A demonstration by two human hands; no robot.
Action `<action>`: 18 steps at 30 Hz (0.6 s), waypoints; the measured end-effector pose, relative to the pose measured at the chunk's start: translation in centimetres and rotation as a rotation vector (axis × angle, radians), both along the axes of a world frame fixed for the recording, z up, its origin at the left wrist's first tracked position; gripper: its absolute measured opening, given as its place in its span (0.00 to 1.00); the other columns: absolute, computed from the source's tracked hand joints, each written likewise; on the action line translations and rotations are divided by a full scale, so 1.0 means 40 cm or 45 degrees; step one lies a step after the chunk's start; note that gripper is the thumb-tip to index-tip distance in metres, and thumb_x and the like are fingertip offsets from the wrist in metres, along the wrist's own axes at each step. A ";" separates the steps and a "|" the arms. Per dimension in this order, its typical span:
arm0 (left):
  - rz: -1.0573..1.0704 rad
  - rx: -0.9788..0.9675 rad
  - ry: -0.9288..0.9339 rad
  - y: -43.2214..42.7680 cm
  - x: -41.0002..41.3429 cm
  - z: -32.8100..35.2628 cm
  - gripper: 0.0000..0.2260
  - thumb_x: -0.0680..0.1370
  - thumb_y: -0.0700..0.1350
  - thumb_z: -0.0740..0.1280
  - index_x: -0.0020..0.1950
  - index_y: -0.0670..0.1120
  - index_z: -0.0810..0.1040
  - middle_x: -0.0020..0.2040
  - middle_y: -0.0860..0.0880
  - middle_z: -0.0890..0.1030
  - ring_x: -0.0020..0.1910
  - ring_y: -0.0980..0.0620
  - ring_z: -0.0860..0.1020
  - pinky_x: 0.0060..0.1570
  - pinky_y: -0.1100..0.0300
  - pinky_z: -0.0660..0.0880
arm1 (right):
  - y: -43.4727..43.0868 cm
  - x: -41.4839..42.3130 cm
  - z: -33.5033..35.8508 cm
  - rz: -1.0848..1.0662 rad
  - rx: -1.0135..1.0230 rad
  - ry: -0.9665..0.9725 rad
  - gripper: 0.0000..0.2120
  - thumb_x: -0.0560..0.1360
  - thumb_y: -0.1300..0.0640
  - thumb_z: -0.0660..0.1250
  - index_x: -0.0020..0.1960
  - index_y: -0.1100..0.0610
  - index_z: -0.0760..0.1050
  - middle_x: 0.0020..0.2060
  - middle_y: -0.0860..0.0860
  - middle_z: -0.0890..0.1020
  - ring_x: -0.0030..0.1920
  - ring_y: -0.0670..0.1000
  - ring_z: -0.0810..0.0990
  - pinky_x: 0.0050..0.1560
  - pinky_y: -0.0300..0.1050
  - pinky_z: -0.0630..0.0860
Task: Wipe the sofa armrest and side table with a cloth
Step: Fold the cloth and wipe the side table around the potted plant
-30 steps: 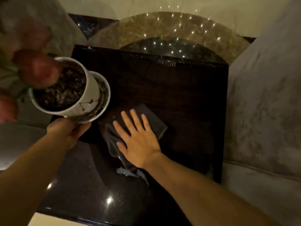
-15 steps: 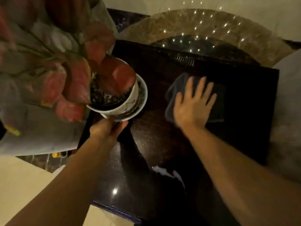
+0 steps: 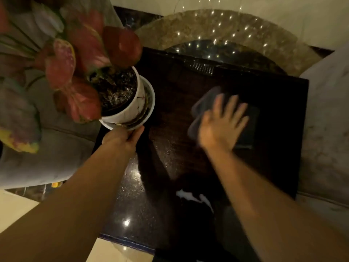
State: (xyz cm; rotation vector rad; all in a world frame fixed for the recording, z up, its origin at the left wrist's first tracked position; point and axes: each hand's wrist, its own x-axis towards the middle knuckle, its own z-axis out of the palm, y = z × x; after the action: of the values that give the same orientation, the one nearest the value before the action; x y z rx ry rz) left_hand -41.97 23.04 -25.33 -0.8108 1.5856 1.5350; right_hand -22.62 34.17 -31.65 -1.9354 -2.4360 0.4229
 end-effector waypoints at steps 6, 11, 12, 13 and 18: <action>-0.096 -0.024 0.004 -0.008 -0.025 -0.008 0.15 0.81 0.35 0.59 0.67 0.41 0.74 0.61 0.46 0.79 0.61 0.48 0.76 0.48 0.61 0.78 | -0.044 0.006 -0.013 1.849 0.033 0.065 0.26 0.81 0.41 0.53 0.79 0.41 0.59 0.81 0.51 0.56 0.81 0.59 0.49 0.79 0.63 0.49; -0.097 -0.064 0.004 -0.046 -0.062 -0.026 0.14 0.77 0.32 0.66 0.62 0.41 0.76 0.46 0.45 0.82 0.43 0.48 0.80 0.28 0.61 0.80 | 0.249 0.001 -0.033 0.641 0.097 -0.006 0.27 0.82 0.41 0.49 0.81 0.44 0.53 0.82 0.55 0.52 0.81 0.63 0.48 0.77 0.66 0.50; -0.089 -0.082 0.008 -0.050 -0.063 -0.027 0.14 0.76 0.31 0.67 0.60 0.41 0.77 0.44 0.45 0.82 0.42 0.48 0.80 0.26 0.61 0.80 | 0.232 -0.041 -0.027 0.332 0.037 -0.023 0.28 0.82 0.40 0.47 0.81 0.43 0.49 0.82 0.54 0.48 0.81 0.62 0.44 0.78 0.66 0.46; -0.070 -0.093 0.005 -0.056 -0.062 -0.027 0.13 0.76 0.31 0.68 0.59 0.40 0.77 0.43 0.44 0.82 0.42 0.48 0.80 0.25 0.61 0.79 | 0.185 -0.089 -0.019 0.154 -0.005 -0.046 0.29 0.82 0.40 0.46 0.81 0.43 0.47 0.82 0.54 0.47 0.81 0.63 0.42 0.78 0.65 0.44; -0.092 -0.158 0.054 -0.083 -0.069 -0.032 0.18 0.73 0.30 0.69 0.62 0.37 0.76 0.48 0.42 0.83 0.43 0.47 0.82 0.27 0.63 0.79 | 0.038 -0.203 -0.005 1.291 0.026 -0.043 0.29 0.81 0.40 0.47 0.81 0.45 0.52 0.82 0.52 0.53 0.81 0.61 0.46 0.79 0.64 0.46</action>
State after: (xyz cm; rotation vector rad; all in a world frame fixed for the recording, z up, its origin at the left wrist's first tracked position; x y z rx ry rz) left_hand -44.72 19.71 -26.61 -0.7848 1.7363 1.4222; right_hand -30.75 35.69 -31.87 -0.5407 -3.2222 0.3312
